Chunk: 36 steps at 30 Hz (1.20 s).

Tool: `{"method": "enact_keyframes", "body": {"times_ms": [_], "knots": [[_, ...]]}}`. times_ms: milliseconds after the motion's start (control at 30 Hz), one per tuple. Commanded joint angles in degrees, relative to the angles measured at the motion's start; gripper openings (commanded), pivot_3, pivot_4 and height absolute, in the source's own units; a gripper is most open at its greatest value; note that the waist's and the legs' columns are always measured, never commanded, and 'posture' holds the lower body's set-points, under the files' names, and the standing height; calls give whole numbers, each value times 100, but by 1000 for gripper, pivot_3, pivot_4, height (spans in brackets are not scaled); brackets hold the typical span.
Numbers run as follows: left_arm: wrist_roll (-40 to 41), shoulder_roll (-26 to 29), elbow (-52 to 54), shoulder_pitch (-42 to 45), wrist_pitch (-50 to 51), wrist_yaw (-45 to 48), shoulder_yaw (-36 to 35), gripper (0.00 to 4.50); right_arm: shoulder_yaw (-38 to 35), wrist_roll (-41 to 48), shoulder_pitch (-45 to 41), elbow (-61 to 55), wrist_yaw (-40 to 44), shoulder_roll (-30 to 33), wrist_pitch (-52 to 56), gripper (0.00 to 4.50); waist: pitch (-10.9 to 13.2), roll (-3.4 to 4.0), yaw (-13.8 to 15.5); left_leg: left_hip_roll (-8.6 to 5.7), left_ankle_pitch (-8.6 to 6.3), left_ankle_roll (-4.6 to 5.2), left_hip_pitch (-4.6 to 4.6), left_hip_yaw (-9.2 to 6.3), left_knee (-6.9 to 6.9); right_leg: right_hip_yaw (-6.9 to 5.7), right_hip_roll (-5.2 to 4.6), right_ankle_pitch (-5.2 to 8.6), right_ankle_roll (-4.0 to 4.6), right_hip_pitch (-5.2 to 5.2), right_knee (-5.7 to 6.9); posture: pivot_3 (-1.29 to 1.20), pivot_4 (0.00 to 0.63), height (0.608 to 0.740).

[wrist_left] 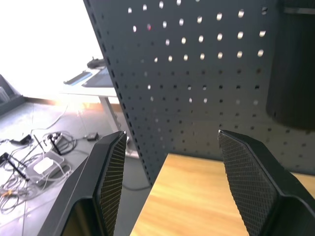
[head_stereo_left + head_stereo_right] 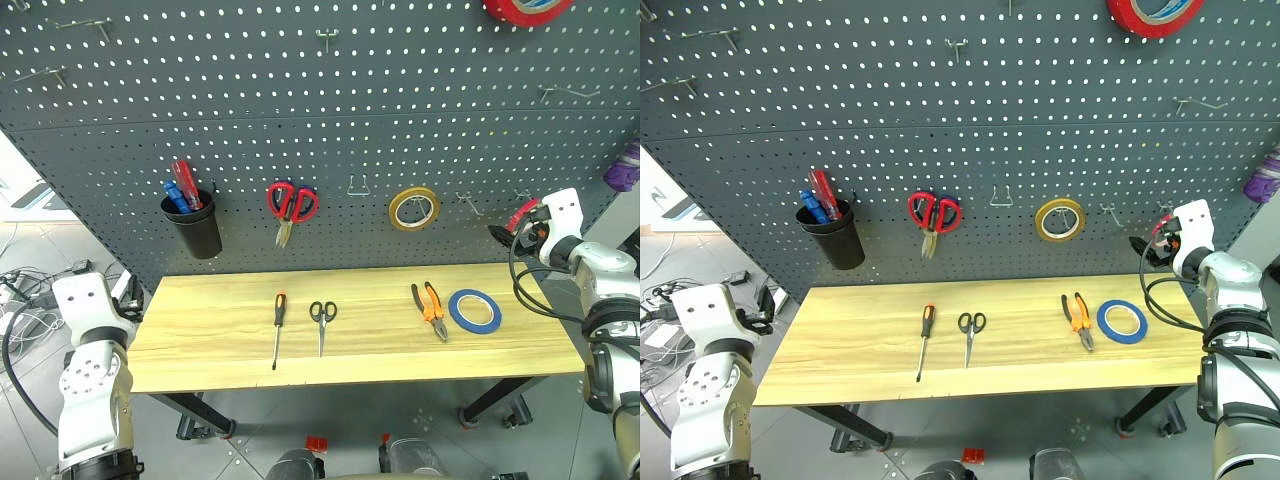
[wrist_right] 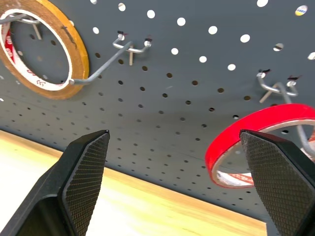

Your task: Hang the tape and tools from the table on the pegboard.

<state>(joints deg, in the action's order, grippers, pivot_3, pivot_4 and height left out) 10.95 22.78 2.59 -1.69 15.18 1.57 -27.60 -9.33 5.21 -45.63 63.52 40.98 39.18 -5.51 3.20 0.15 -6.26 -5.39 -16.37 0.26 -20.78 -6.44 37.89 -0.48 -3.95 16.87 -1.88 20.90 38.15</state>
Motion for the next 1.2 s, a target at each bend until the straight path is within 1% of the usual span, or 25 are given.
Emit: {"method": "enact_keyframes", "body": {"times_ms": [33,200,300,400,500,567,600,633,667,733,800,833,867,933,1000,1100,1200], "knots": [[68,46,343,-7,93,-81,-249,3130,-37,-21,-115,-51,-92,26,-149,4500,0,0,2,1,-1,2,0,0,0,0,0,0,0,0,0,-140,25,740],[65,47,391,9,187,-157,-293,3130,-25,-34,-128,29,-125,19,-195,4500,0,0,22,1,-2,4,0,0,1,0,0,-1,0,0,1,-136,29,740],[266,26,469,47,50,55,-311,3130,-4,-46,-138,-7,-155,2,-198,4500,0,0,23,1,-2,4,0,2,1,1,0,-1,0,0,1,-136,38,740],[393,-29,668,124,150,62,-236,3130,3,-33,-52,-167,-196,-6,-115,4500,4,-4,27,2,-2,5,-1,2,1,0,0,-1,1,0,0,-148,54,740],[635,88,982,68,415,559,46,3130,79,37,282,-799,43,1,317,4500,17,-7,27,3,-3,6,-1,4,0,1,0,-1,1,0,-2,-179,88,740],[566,230,1240,9,495,898,394,3130,131,79,712,-1515,184,41,678,4500,79,-11,25,6,-6,11,-2,5,0,0,0,-1,1,-4,-4,-197,106,740],[583,324,1418,-19,573,1164,658,3130,167,111,1018,-1974,310,89,878,4500,97,-9,39,6,-6,11,-3,6,0,1,0,-1,1,-5,-6,-216,128,740],[551,434,1577,-46,613,1411,923,3130,210,132,1317,-2415,436,147,1049,4500,157,-10,67,6,-6,12,-4,5,1,0,0,-1,1,-4,-7,-225,138,740],[568,538,1742,-81,608,1659,1116,3130,241,158,1612,-2888,541,211,1226,4500,218,-1,78,8,-10,18,-4,4,2,-3,0,-1,1,-9,-7,-247,168,740],[663,731,2041,-29,634,2156,1548,3130,282,252,2173,-3797,772,352,1730,4500,365,35,94,8,-10,27,-12,14,4,2,-5,-2,1,-5,-14,-278,204,740],[747,860,2181,58,724,2472,1796,3130,310,268,2521,-4382,893,453,2059,4500,490,55,88,8,-8,34,-20,29,2,9,-8,-2,1,10,-10,-287,215,740],[691,1036,2209,194,758,2800,2119,3130,372,227,2682,-4626,935,512,2190,4500,574,58,75,10,-8,35,-23,34,0,13,-9,-2,1,19,-7,-310,247,740],[662,1178,2239,272,781,3046,2322,3130,406,205,2817,-4861,948,553,2321,4500,678,52,43,14,-8,37,-22,39,1,13,-8,-3,2,19,-2,-315,257,740],[512,1487,2183,514,724,3579,2830,3130,464,121,2882,-5028,858,576,2629,4500,816,43,-35,24,0,47,-34,48,-2,12,-6,-10,12,36,1,-330,278,740],[407,1608,1998,785,631,3936,3213,3130,605,54,2875,-5093,918,596,2757,4500,914,35,-113,30,1,48,-35,59,-2,16,-3,-15,15,41,1,-334,288,740],[370,1612,1680,1121,494,4331,3493,3130,912,-214,2781,-5052,869,579,2667,4500,1052,0,-213,31,0,49,-45,63,-1,17,-2,-17,12,49,-1,-350,310,740],[111,1501,1257,1544,191,4554,3833,3130,1205,-369,2570,-4877,877,483,2639,4500,1186,-21,-281,35,0,50,-60,66,4,15,0,-18,10,63,-2,-357,328,740]]}}
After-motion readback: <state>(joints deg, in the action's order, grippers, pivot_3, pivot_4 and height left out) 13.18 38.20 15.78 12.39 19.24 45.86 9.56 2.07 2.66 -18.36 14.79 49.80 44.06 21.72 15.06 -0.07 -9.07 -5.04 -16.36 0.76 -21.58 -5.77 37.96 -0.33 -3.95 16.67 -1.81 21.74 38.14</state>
